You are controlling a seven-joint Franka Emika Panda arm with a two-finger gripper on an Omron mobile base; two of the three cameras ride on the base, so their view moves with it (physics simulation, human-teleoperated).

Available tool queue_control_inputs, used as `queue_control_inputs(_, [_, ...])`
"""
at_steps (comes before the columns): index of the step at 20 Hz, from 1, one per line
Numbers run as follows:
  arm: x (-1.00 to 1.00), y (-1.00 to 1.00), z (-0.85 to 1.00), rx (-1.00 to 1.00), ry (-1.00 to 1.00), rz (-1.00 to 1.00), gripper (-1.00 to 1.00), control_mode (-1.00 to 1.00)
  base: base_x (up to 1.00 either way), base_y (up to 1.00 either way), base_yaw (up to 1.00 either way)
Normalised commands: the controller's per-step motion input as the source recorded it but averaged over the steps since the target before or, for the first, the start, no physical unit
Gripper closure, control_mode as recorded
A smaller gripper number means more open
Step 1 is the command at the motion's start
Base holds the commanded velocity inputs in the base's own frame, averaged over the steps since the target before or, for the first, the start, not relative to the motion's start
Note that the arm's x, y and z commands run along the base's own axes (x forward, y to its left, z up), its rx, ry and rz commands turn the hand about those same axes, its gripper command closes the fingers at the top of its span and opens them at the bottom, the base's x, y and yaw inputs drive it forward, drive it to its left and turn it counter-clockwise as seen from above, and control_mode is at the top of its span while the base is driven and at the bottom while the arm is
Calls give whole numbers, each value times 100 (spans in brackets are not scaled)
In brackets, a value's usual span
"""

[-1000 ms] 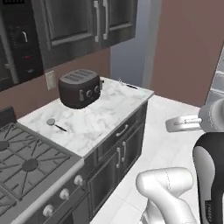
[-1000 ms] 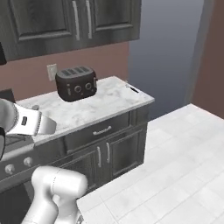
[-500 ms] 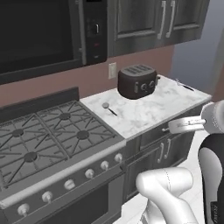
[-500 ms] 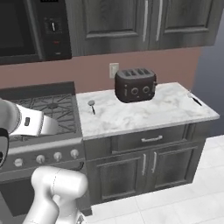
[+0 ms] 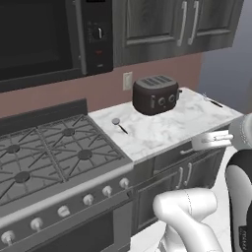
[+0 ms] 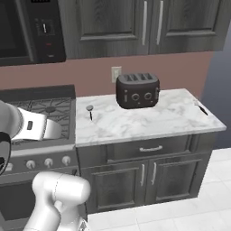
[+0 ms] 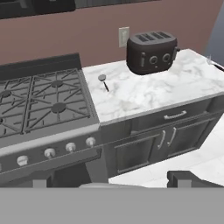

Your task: Organize the utensils by type. Pick up the wooden spoons from the counter and place them in the open cabinet. Then pick up the metallic utensils from the counter and place them in the open drawer.

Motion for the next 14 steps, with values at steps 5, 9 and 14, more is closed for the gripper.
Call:
queue_control_inputs(5, [0,0,0,0,0,0,-100,100,34,-50,24])
queue_control_inputs(9, [0,0,0,0,0,0,-100,100,35,-30,34])
queue_control_inputs(14, [0,0,0,0,0,0,-100,100,27,-34,38])
